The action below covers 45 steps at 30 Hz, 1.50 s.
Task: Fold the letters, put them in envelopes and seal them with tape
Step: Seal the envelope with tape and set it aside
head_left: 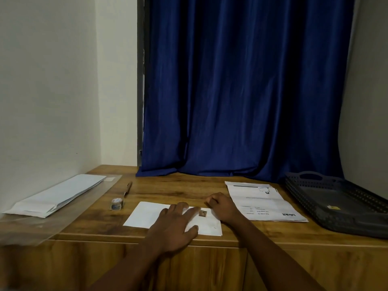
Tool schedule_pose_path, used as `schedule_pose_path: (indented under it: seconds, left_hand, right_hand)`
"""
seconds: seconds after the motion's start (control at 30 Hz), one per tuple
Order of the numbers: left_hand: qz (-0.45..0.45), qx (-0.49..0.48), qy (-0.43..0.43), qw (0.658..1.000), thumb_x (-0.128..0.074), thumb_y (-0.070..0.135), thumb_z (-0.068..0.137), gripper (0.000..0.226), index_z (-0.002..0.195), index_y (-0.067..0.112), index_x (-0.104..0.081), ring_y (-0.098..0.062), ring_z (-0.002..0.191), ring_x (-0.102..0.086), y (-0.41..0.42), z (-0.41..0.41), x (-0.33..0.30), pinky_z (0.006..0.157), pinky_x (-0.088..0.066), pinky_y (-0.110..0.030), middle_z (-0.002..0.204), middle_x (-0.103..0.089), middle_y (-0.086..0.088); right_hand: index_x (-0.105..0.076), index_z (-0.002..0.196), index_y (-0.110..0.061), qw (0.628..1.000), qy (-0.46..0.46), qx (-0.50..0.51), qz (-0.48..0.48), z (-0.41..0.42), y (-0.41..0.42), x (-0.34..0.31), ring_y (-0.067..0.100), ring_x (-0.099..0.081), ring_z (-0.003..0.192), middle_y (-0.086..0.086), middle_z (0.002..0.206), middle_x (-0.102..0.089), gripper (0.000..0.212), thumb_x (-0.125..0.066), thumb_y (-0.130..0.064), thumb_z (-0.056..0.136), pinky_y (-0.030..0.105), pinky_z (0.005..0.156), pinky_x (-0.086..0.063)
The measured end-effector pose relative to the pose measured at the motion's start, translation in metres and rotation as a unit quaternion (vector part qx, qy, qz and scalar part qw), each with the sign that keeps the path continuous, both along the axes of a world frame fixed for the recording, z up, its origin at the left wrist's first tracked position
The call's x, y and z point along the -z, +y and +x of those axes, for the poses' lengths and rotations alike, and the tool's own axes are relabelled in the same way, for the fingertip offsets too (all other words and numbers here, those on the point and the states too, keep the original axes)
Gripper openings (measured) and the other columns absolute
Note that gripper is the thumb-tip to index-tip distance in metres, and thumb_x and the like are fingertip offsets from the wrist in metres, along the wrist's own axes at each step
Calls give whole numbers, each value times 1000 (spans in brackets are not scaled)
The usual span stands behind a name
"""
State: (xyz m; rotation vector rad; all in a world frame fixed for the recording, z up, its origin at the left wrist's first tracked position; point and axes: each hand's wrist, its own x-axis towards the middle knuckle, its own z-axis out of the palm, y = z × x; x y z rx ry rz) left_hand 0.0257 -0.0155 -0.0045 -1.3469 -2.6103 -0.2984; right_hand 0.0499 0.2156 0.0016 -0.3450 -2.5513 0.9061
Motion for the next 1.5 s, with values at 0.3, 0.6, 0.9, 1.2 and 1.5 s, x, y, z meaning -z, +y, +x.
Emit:
schedule_pose_path:
  seconds: [0.3,0.6,0.9,1.2,1.5]
  left_hand:
    - [68,-33,7,997,-38,73,89,86,159,29,-16,-19,147,-29,-2,8,-1,122,-26,-43,164,-25,2]
    - [109,-41,39,992,-36,82,81,94,159,37,-9,-20,152,-15,-2,5,6,126,-14,-45,166,-17,5]
    - [171,-72,37,982,-21,92,80,96,159,44,5,-17,156,20,1,6,9,127,7,-52,170,18,11]
    - [228,-45,-58,971,-44,75,90,81,157,36,-25,-16,148,-31,7,7,4,120,-33,-41,169,-10,5]
    - [138,42,-72,987,-45,75,90,73,153,37,-39,-14,149,-29,107,38,-12,117,-29,-35,167,-24,6]
  right_hand:
    - [-73,100,-24,985,-139,-92,45,-2,-20,-38,14,-61,93,-1,104,-70,26,-59,-45,99,33,84,-50]
    - [-48,63,-27,948,-272,-89,138,-16,-25,-83,10,-45,68,-9,69,-48,52,-74,-70,76,26,62,-33]
    - [-74,114,-12,943,-315,-100,-49,5,-3,-97,26,-74,104,4,109,-78,42,-83,-39,83,33,81,-59]
    - [-76,108,-4,980,-97,-80,-155,94,55,-111,32,-75,92,15,101,-79,23,-76,-20,91,37,80,-60]
    - [-75,93,-7,971,117,169,-122,189,180,-142,23,-68,72,12,83,-75,16,-74,-23,92,34,72,-54]
